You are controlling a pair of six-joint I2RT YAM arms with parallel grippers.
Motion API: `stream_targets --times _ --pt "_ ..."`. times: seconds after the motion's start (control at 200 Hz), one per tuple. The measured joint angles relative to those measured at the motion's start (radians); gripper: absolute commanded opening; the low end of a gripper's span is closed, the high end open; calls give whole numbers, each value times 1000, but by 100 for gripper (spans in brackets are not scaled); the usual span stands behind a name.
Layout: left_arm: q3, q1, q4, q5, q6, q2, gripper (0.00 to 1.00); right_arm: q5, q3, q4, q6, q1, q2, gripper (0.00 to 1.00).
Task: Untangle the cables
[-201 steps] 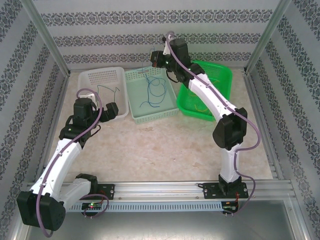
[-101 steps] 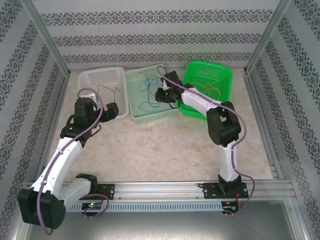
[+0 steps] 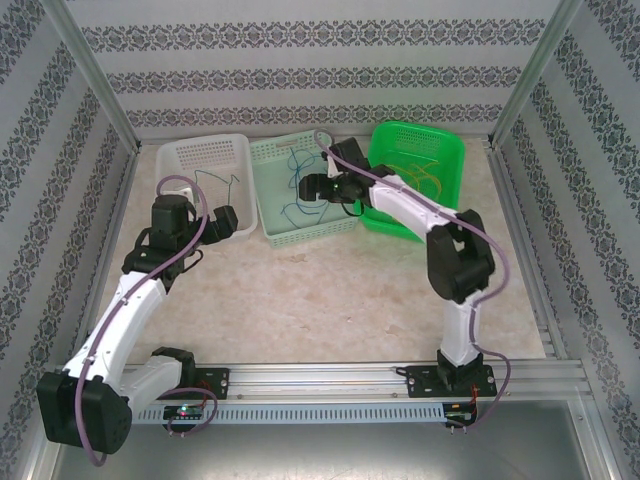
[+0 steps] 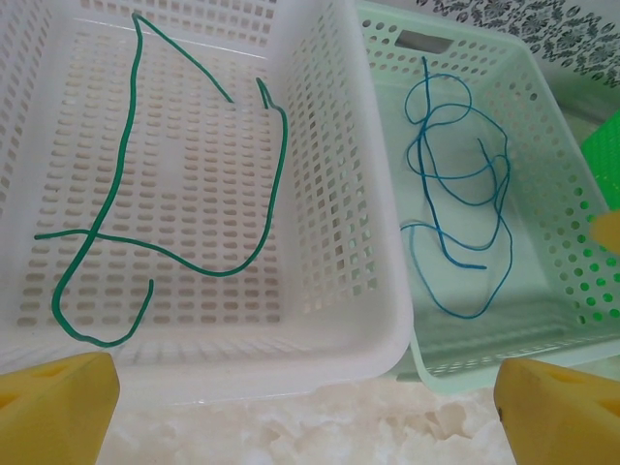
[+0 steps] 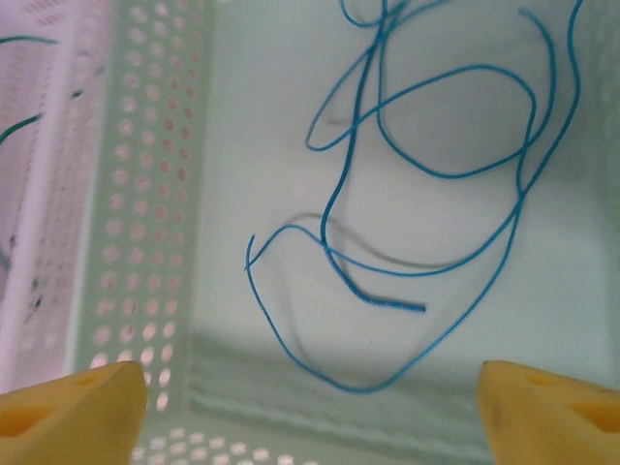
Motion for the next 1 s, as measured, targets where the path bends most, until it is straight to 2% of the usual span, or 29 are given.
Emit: stream_targets --times 0.085,0.255,0.43,0.545,0.664,0.769,0.899,0.999 --pt "0 0 0 -2 -2 9 100 90 -122 47 -65 26 -154 98" --pt "-21 -1 -6 -46 -3 -14 100 357 -459 237 -256 53 -507 98" --pt "-81 -1 -8 -132 24 -118 100 513 -861 457 -352 -122 -714 98" --pt "-133 -1 -5 -179 41 -171 100 536 -1028 543 -386 -207 -777 98" --pt "-154 -1 -4 -207 50 -172 100 525 -1070 582 -388 -271 -822 98" --pt "-152 -1 3 -210 50 -153 100 463 -1059 582 -365 -336 -851 85" --pt "-141 -1 11 -202 48 -108 100 393 -929 465 -308 -395 -784 75" --pt "-130 -1 14 -191 44 -81 100 329 -823 399 -279 -404 -724 71"
